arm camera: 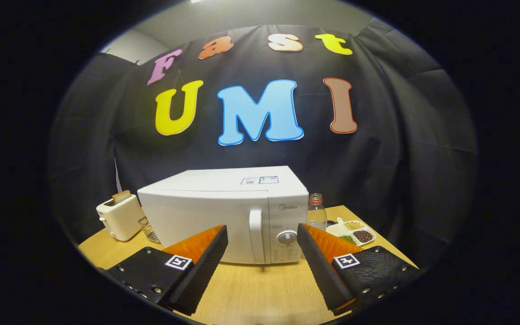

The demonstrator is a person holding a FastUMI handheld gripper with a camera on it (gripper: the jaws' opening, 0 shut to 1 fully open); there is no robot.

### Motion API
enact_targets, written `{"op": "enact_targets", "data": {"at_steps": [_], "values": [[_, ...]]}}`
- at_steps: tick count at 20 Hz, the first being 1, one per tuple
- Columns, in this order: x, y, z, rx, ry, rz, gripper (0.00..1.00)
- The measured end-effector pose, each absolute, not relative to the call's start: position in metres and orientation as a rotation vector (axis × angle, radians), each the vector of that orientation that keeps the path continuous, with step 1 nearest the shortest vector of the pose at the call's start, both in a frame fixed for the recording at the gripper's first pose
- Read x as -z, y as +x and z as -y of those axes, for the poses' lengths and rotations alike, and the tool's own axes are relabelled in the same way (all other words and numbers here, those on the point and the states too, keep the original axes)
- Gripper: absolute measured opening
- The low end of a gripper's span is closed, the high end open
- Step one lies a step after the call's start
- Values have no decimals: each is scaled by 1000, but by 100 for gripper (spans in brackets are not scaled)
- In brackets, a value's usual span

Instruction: Open the microwave, put the food inside, and close the microwave door.

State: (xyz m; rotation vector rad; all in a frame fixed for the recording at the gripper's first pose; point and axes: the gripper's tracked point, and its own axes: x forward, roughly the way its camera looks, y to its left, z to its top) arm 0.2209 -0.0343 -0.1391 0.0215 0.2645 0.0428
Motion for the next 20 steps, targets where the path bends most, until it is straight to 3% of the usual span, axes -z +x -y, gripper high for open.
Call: {"op": "enact_targets", "data": {"at_steps": [8, 11, 13, 15, 17, 18, 20], "values": [[193, 276, 25, -69, -2, -372, 98], [211, 290, 23, -70, 0, -415, 93], [220, 295, 20, -76, 5, -437, 84], [224, 298, 18, -77, -9, -452, 82], [227, 305, 16, -71, -23, -444, 43], [224, 305, 18, -68, -31, -444, 38], [224, 307, 16, -65, -22, -444, 38]]}}
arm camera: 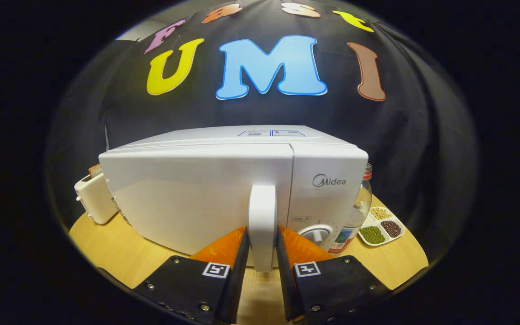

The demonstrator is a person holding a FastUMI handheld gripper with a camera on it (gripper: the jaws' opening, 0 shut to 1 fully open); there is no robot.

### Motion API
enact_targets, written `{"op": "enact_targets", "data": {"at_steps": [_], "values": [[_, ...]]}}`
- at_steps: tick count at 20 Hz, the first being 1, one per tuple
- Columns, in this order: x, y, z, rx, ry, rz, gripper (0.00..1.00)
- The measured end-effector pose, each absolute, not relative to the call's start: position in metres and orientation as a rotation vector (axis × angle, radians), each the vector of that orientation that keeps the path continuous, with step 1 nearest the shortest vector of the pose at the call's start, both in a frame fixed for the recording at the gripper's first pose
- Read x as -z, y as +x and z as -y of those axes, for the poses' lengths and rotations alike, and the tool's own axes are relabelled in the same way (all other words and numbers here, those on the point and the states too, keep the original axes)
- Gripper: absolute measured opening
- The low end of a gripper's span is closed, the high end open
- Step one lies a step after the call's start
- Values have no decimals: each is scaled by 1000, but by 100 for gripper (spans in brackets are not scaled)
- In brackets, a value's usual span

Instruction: Open the microwave, put the food inside, and close the microwave door.

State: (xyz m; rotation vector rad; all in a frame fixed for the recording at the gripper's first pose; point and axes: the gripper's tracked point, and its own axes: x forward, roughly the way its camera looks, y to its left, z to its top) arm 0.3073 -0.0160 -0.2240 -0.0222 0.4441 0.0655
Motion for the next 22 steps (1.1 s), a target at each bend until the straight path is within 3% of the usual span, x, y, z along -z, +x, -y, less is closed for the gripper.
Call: {"op": "enact_targets", "data": {"at_steps": [3, 4, 9, 22], "values": [[223, 308, 16, -80, -68, -449, 23], [222, 308, 16, -87, -70, -446, 12], [222, 297, 15, -120, -99, -490, 11], [216, 180, -32, -182, -102, -546, 12]]}}
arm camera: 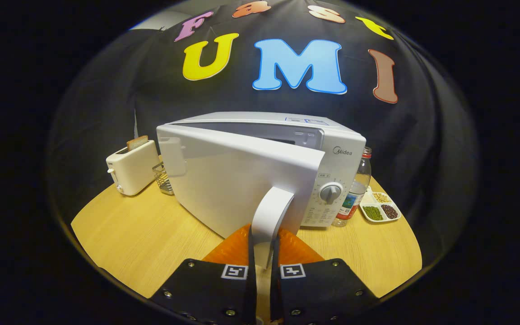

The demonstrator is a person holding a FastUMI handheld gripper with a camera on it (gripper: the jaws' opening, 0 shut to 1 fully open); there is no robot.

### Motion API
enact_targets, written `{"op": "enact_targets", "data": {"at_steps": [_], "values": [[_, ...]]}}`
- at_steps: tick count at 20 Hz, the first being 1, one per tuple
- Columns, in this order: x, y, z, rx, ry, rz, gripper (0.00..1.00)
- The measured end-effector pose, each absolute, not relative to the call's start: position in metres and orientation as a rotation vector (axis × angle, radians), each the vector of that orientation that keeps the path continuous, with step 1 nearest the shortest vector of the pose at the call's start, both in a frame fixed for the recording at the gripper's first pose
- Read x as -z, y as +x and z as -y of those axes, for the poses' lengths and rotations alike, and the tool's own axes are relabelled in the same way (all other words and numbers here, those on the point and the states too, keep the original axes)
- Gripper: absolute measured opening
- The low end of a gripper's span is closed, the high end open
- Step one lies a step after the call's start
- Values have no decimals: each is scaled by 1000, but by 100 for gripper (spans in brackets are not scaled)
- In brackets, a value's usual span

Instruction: Open the microwave, put the food inside, and close the microwave door.

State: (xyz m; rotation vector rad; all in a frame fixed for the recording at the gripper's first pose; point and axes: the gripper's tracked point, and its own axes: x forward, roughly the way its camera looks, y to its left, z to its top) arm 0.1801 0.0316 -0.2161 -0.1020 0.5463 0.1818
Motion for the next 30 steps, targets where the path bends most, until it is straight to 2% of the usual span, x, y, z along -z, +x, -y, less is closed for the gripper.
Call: {"op": "enact_targets", "data": {"at_steps": [5, 23, 30], "values": [[214, 134, -69, -197, -99, -555, 20], [218, 38, -187, -290, -165, -549, 23], [214, 19, -245, -391, -149, -536, 23]]}}
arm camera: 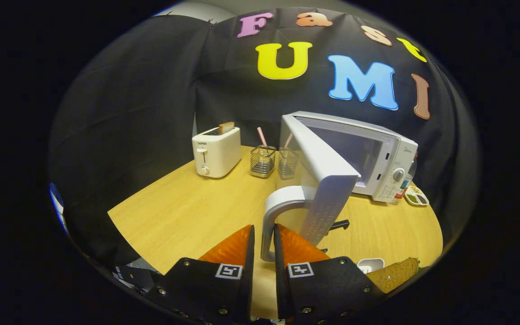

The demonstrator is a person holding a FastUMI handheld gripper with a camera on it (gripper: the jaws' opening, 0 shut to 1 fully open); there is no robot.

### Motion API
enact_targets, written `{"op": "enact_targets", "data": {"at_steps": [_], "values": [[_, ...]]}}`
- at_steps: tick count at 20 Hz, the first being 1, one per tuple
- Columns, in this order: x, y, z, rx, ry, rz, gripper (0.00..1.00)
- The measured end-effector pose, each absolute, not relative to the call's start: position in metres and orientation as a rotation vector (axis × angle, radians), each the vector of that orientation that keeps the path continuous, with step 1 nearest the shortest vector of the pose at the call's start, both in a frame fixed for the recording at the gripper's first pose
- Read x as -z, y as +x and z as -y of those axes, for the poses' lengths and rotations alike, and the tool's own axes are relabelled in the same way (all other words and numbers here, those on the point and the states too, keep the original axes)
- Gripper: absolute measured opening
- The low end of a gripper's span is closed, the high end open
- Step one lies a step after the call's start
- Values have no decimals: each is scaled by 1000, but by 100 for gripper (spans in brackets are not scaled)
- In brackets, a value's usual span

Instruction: Open the microwave, put the food inside, and close the microwave door.

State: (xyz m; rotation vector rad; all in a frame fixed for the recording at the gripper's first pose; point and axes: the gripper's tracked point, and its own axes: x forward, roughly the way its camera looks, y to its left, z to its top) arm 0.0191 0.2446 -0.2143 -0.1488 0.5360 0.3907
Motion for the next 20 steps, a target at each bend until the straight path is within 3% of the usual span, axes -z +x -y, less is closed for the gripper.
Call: {"op": "enact_targets", "data": {"at_steps": [9, 13, 15, 16, 18, 20], "values": [[186, -16, -282, -542, -49, -515, 24], [149, -39, -282, -603, 19, -457, 29], [135, -50, -275, -628, 32, -439, 44], [131, -54, -269, -637, 39, -435, 66], [123, -60, -259, -661, 71, -432, 87], [114, -59, -242, -655, 83, -427, 98]]}}
